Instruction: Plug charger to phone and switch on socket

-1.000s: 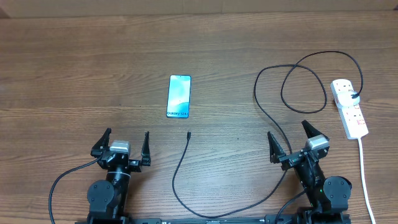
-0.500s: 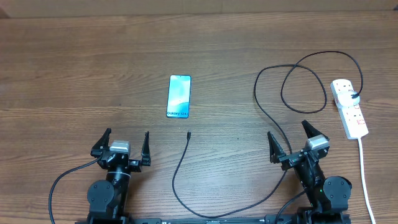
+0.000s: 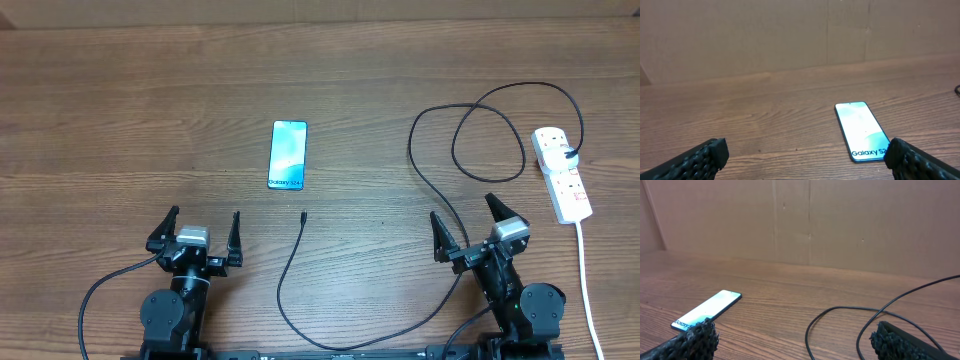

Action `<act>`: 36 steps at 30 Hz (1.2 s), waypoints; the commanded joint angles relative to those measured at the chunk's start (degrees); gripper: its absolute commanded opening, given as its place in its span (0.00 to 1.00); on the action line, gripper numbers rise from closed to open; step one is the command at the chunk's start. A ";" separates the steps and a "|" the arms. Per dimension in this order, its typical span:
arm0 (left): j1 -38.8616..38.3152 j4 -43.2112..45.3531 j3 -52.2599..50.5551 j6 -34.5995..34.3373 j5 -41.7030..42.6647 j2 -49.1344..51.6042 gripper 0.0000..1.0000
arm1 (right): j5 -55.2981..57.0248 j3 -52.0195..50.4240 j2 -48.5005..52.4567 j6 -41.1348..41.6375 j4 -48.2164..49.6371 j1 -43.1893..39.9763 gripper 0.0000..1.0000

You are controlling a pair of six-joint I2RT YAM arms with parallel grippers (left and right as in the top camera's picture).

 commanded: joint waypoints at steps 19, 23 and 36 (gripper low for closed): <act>0.46 -22.95 24.48 -17.05 9.01 5.42 1.00 | 0.79 -0.57 -0.61 0.20 0.07 0.26 1.00; 0.46 -28.46 35.10 -17.20 12.31 15.34 1.00 | 0.79 -0.57 -0.61 0.20 0.07 0.26 1.00; 0.44 -67.78 80.48 -17.18 24.57 61.18 1.00 | 0.79 -0.57 -0.61 0.20 0.07 0.26 1.00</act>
